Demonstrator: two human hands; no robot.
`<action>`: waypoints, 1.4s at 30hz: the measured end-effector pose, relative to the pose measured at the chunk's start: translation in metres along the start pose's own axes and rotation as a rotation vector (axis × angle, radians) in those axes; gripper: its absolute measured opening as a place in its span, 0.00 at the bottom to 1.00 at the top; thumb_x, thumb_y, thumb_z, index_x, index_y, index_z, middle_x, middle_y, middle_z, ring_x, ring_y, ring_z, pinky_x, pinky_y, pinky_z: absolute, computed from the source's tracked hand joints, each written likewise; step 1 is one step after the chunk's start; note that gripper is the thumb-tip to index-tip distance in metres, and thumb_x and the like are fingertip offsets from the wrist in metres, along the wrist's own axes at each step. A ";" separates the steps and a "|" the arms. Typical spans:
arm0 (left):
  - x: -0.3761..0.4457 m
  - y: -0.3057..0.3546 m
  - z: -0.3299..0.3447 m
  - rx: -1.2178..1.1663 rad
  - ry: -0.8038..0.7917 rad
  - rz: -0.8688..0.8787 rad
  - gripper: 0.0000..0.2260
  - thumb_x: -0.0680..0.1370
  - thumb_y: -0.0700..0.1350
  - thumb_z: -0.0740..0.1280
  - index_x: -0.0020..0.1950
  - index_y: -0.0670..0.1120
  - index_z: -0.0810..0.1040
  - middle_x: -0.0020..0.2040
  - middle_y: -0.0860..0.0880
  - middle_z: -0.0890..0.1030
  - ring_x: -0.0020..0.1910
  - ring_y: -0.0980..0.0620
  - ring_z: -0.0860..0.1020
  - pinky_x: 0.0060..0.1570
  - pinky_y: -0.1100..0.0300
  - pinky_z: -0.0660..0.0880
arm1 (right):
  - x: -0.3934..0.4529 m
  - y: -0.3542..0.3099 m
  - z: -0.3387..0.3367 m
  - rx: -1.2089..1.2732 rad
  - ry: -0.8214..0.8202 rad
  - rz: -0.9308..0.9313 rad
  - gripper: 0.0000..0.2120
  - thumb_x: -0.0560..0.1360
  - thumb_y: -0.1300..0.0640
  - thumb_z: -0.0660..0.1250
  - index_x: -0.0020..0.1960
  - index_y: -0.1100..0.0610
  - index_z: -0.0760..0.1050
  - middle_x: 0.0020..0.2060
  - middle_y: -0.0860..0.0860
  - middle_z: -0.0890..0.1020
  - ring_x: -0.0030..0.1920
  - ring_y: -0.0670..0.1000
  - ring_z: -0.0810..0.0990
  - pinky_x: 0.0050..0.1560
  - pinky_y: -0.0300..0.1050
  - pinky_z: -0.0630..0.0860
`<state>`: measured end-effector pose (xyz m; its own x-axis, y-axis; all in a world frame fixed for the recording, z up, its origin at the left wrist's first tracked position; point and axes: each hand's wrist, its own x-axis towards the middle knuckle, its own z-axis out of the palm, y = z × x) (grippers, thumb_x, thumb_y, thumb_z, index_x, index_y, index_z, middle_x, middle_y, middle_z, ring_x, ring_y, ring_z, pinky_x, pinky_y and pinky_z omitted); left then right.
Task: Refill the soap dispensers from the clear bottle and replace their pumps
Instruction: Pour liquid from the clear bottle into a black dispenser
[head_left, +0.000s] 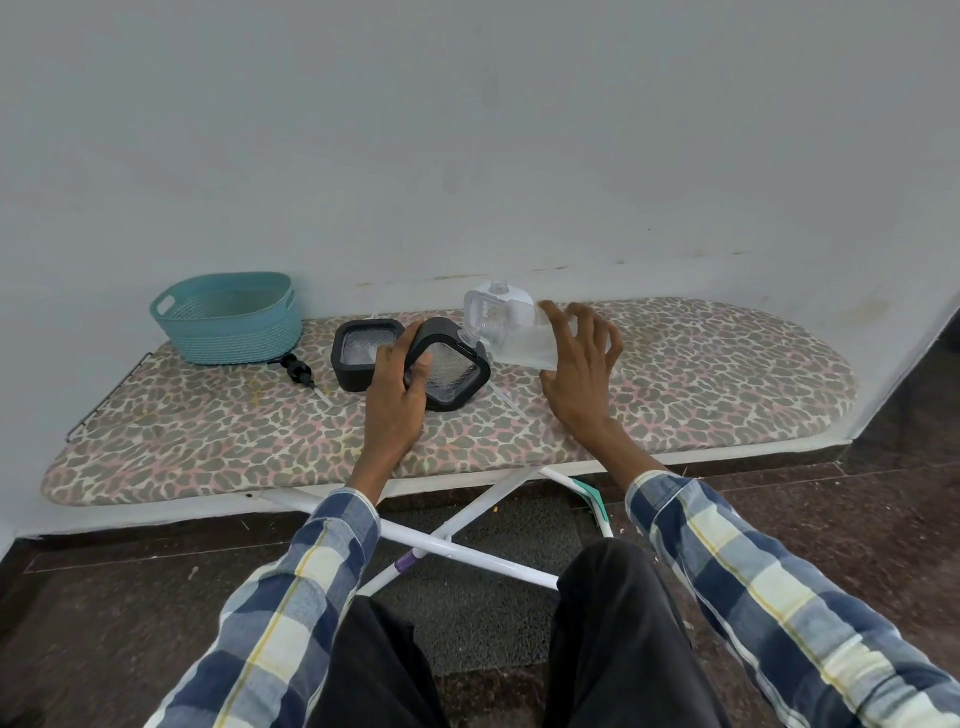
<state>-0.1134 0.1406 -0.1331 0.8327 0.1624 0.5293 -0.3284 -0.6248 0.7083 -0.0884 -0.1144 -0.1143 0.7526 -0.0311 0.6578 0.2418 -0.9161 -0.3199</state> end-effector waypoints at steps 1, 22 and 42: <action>0.000 0.000 0.000 -0.003 -0.001 0.000 0.24 0.89 0.63 0.57 0.85 0.59 0.65 0.68 0.57 0.72 0.57 0.84 0.67 0.53 0.85 0.62 | 0.001 0.001 -0.001 0.000 -0.004 -0.010 0.49 0.63 0.67 0.77 0.79 0.46 0.65 0.72 0.55 0.70 0.75 0.60 0.67 0.78 0.60 0.58; 0.003 -0.007 0.003 -0.050 0.006 0.022 0.23 0.89 0.61 0.58 0.84 0.60 0.65 0.66 0.49 0.76 0.53 0.76 0.73 0.50 0.80 0.69 | 0.022 0.003 -0.018 -0.101 -0.043 -0.140 0.49 0.61 0.68 0.77 0.78 0.46 0.66 0.71 0.55 0.69 0.75 0.59 0.65 0.80 0.61 0.54; 0.001 -0.003 0.001 -0.040 0.011 0.012 0.23 0.90 0.58 0.58 0.85 0.57 0.65 0.67 0.56 0.70 0.53 0.88 0.63 0.51 0.87 0.62 | 0.033 0.002 -0.022 -0.170 -0.028 -0.202 0.49 0.61 0.69 0.77 0.77 0.45 0.66 0.71 0.54 0.70 0.75 0.58 0.66 0.80 0.60 0.55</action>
<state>-0.1115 0.1418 -0.1348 0.8241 0.1636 0.5424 -0.3559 -0.5953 0.7203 -0.0764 -0.1260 -0.0778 0.7168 0.1677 0.6768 0.2842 -0.9566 -0.0639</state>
